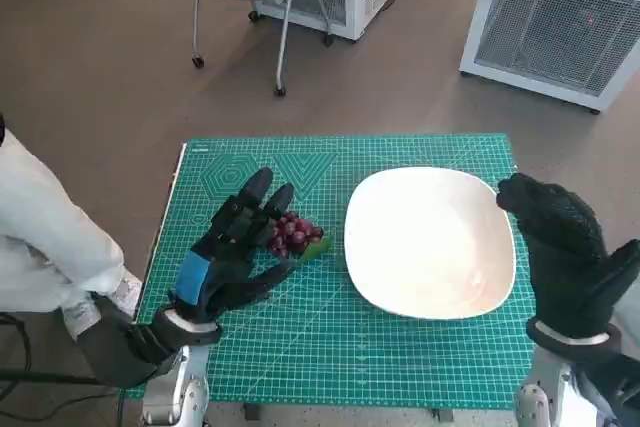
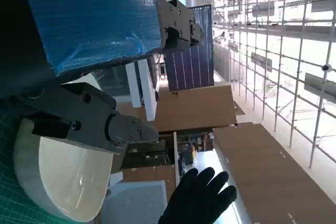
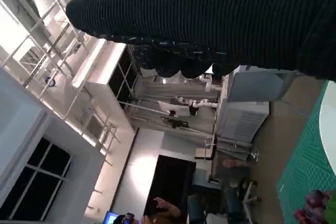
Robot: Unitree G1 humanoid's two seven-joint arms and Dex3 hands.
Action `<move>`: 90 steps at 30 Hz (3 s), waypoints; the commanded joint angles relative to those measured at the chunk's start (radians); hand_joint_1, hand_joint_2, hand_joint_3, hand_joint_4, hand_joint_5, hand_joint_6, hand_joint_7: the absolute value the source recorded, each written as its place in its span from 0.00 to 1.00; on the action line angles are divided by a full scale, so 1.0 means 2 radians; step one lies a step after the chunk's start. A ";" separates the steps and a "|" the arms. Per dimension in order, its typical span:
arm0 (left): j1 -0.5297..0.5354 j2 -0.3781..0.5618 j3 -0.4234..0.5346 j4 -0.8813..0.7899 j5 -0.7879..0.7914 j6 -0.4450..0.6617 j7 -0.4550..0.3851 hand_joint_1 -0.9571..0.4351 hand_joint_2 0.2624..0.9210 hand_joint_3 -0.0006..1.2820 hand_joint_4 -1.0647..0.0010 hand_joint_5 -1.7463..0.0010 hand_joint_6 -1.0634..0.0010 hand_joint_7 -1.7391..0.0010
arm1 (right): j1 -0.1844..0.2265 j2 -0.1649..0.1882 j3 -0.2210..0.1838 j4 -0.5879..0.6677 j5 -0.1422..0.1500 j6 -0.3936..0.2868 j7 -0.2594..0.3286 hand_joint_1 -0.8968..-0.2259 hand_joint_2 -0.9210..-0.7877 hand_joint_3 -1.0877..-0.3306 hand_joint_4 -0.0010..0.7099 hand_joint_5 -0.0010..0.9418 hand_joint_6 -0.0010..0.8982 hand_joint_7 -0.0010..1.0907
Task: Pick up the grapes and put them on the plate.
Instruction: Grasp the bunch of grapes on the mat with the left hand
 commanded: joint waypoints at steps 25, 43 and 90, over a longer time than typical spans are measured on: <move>0.004 0.001 -0.002 0.001 0.006 -0.007 0.004 0.65 1.00 0.18 0.73 1.00 0.72 0.94 | 0.003 -0.004 -0.001 0.009 -0.003 0.004 0.002 0.72 0.00 0.67 0.72 0.34 0.28 0.75; -0.025 0.115 -0.020 -0.057 0.260 -0.006 0.098 0.49 0.97 0.06 0.79 1.00 0.72 0.95 | -0.002 -0.007 -0.001 0.011 -0.002 0.008 0.003 0.72 0.00 0.68 0.73 0.33 0.28 0.74; -0.174 0.146 -0.230 0.030 0.572 0.297 0.123 0.42 0.77 0.00 0.98 1.00 0.78 1.00 | 0.003 -0.005 -0.007 0.014 0.001 0.003 0.009 0.72 0.00 0.68 0.74 0.30 0.29 0.73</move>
